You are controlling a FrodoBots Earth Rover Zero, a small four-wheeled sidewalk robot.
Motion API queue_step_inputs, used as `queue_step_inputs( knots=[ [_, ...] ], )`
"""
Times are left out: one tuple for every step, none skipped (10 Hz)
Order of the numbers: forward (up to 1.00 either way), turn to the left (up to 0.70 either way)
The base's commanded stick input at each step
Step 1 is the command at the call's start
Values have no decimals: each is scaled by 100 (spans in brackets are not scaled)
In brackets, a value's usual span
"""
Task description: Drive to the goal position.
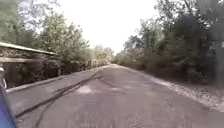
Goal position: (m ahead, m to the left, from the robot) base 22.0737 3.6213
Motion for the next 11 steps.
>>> queue_step_inputs(
  knots=[
    [70,1],
    [70,6],
    [70,15],
    [70,20],
    [70,11],
    [70,0],
    [70,0],
    [70,0],
    [70,0],
    [70,0],
    [70,0]
  ],
)
